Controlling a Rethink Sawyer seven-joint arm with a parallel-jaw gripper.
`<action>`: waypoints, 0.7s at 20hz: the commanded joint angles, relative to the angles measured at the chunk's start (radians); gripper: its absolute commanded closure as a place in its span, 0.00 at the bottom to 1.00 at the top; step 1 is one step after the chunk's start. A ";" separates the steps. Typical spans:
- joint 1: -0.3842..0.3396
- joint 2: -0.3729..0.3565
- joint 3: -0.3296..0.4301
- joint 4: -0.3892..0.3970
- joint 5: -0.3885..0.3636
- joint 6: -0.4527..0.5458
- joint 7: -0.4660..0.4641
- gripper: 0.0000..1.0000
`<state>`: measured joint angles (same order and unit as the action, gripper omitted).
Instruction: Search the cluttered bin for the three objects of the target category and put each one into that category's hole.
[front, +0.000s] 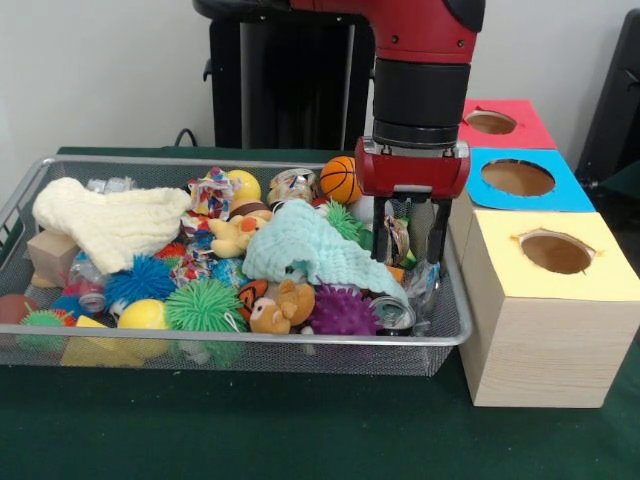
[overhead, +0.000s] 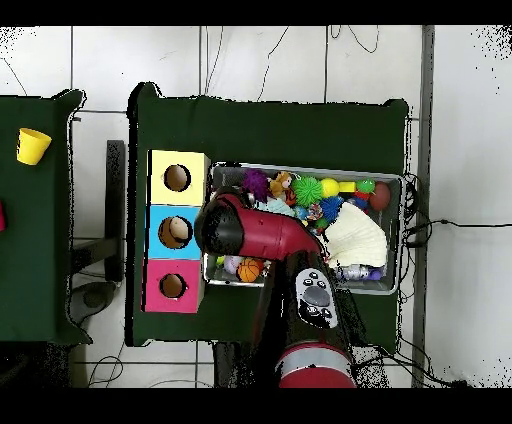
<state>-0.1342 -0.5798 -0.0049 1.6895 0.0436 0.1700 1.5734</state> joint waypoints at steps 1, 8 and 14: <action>-0.030 0.016 0.085 0.085 0.015 -0.110 0.232 0.00; -0.041 0.078 0.097 0.107 -0.003 -0.256 0.260 0.00; -0.040 0.099 0.099 0.110 0.007 -0.300 0.251 0.00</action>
<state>-0.1424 -0.5391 0.0062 1.7401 0.0438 -0.0830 1.5738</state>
